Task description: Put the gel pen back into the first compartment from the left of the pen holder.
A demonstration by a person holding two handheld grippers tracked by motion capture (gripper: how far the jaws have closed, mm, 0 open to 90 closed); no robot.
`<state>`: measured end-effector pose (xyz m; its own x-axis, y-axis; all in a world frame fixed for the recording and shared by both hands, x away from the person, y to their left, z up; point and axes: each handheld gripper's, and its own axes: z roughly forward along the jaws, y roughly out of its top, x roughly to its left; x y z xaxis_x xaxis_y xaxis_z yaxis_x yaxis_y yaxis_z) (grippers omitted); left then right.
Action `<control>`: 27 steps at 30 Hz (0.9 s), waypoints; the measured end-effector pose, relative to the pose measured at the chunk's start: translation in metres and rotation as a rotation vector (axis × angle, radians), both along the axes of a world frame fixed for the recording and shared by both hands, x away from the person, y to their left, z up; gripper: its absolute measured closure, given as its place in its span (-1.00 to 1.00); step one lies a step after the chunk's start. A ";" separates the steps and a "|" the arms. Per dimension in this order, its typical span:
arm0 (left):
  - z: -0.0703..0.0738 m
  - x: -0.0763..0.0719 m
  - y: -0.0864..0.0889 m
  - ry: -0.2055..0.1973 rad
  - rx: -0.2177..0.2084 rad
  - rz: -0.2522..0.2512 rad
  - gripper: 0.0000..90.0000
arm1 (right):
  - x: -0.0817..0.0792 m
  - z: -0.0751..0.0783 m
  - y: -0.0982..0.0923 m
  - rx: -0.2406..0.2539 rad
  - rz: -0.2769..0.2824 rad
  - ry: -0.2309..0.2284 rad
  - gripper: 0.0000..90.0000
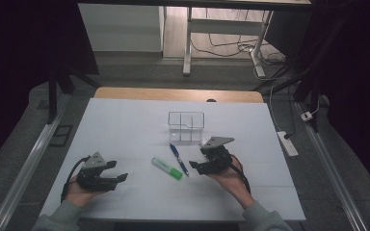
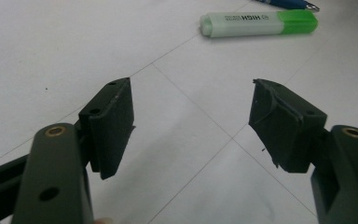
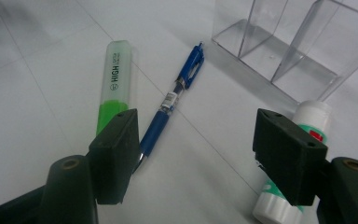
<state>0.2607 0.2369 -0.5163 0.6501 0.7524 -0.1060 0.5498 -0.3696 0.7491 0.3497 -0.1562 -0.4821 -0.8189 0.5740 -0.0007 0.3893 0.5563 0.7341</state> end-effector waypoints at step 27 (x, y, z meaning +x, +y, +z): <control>-0.001 0.001 -0.005 -0.007 0.033 -0.015 -0.33 | 0.023 -0.022 0.053 -0.128 0.014 0.078 -0.18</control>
<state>0.2620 0.2318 -0.5177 0.6620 0.7456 -0.0766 0.5388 -0.4024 0.7401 0.3729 -0.1033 -0.5040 -0.8271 0.5619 -0.0092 0.4339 0.6489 0.6251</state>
